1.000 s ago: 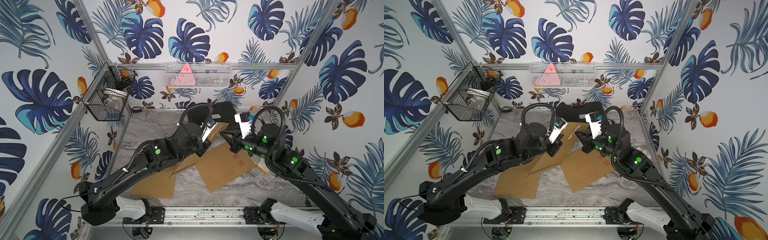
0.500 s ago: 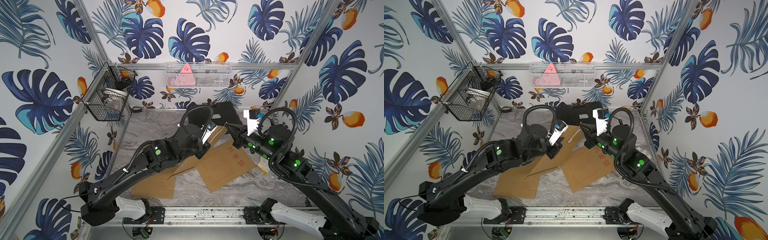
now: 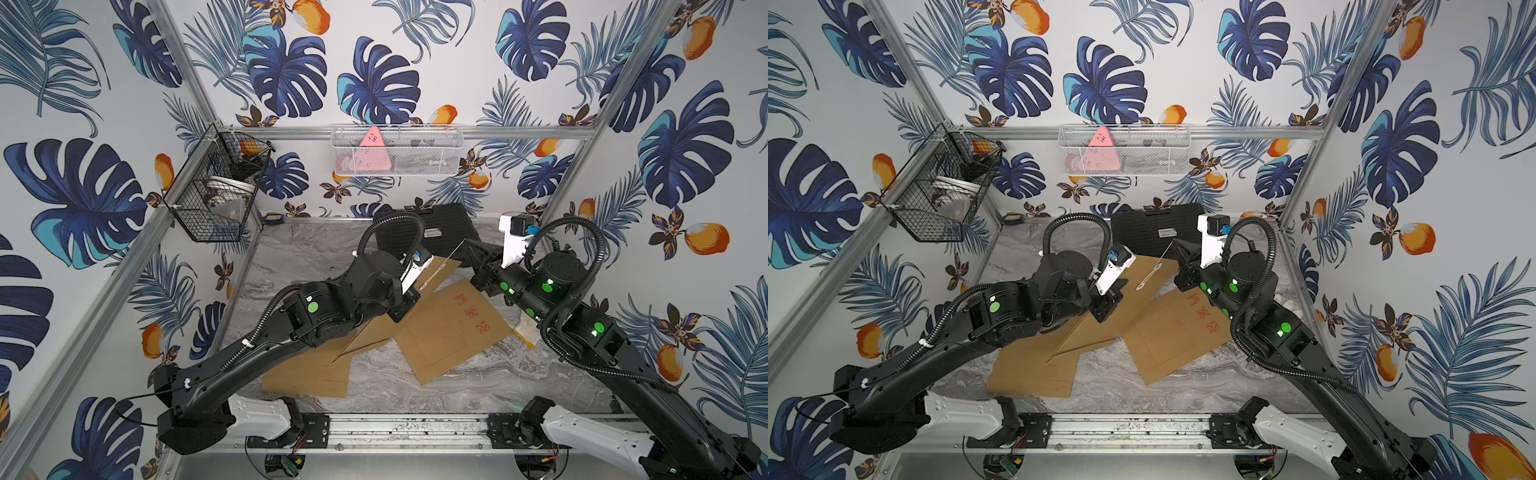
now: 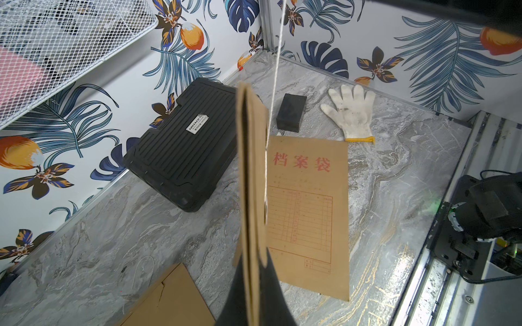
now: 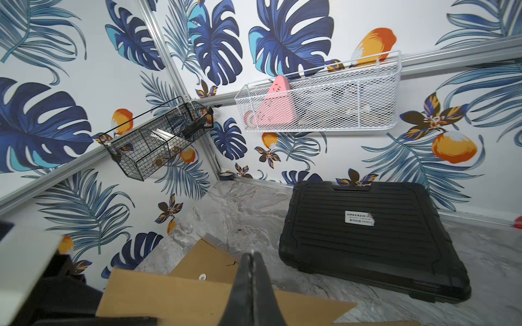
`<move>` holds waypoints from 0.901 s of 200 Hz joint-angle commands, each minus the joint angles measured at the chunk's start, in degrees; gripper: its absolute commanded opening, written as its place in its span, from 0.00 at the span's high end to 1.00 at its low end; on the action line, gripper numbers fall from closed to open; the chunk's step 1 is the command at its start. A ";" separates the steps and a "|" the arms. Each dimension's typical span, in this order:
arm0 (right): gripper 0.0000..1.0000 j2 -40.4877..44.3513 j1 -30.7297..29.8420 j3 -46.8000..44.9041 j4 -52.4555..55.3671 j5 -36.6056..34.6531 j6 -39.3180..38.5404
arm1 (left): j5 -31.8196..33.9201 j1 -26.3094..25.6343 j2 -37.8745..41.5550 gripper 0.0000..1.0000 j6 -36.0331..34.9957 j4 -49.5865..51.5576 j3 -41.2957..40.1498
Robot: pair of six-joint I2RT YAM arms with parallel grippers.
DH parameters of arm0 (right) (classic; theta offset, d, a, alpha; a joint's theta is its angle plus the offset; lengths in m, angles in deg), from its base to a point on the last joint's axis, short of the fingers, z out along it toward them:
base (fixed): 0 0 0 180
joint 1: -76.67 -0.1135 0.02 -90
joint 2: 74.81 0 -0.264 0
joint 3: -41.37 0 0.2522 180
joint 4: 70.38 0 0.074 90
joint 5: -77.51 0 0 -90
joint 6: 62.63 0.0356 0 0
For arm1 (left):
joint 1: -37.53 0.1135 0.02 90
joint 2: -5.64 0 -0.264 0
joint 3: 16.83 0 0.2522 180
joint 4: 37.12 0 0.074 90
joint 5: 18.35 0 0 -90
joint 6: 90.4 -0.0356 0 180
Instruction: Open the file bag
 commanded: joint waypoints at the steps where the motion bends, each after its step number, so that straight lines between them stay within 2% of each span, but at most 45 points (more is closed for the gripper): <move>1: 1.00 0.56 -0.10 -0.09 0.94 -6.06 0.75 | -1.10 0.00 0.63 1.00 -0.09 -1.25 -0.29; 37: 1.00 1.25 -0.10 -0.06 2.80 -10.48 1.11 | -2.05 0.00 0.89 1.00 0.24 -1.07 -0.62; 180: 1.00 1.76 -0.03 0.70 8.62 -17.38 2.57 | -4.41 -0.09 5.07 1.00 2.53 -3.78 -4.03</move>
